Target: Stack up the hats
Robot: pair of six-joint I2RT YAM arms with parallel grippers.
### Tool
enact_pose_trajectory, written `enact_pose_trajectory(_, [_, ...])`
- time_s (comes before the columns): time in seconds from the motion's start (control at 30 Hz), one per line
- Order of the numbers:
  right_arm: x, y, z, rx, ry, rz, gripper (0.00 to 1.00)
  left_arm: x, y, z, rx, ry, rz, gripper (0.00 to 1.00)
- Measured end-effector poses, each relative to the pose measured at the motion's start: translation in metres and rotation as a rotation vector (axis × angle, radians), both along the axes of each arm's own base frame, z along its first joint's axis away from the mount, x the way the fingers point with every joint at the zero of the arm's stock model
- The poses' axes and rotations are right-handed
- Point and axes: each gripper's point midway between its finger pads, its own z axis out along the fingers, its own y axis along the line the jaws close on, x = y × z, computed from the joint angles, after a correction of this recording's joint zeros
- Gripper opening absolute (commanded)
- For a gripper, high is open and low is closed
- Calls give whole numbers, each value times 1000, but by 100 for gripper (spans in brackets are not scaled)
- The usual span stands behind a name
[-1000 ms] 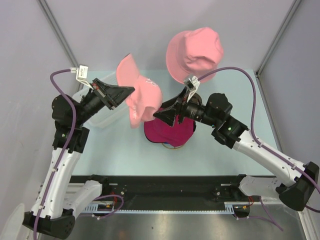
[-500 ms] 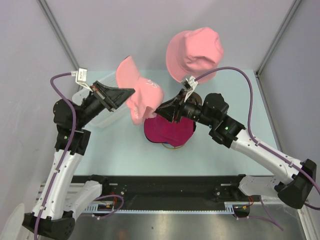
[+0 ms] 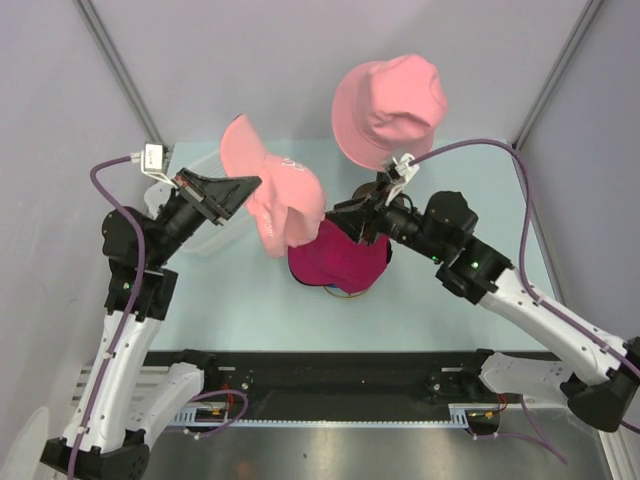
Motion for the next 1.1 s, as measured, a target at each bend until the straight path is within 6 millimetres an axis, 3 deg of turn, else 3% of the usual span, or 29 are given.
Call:
enact_pose_trajectory(0.13, [-14, -23, 13, 38, 7, -34, 66, 3, 12, -1, -41, 10, 82, 0])
enact_pose_trajectory(0.23, [-27, -32, 7, 90, 45, -22, 76, 4, 17, 1, -102, 5, 109, 0])
enact_pose_trajectory(0.53, [-23, 0, -38, 5, 123, -11, 82, 8, 25, 11, -183, 48, 191, 0])
enact_pose_trajectory(0.63, [-14, 1, -39, -21, 101, -42, 83, 7, 21, 10, -196, 70, 185, 0])
enact_pose_trajectory(0.73, [-6, 0, -29, -24, 52, -74, 83, 5, 15, 7, -199, 95, 172, 0])
enact_pose_trajectory(0.9, [5, 2, -12, -19, -16, -109, 79, 2, 9, 6, -212, 115, 155, 0])
enact_pose_trajectory(1.1, [14, 12, -12, -47, -51, -111, 44, 3, 10, 7, -224, 119, 162, 0])
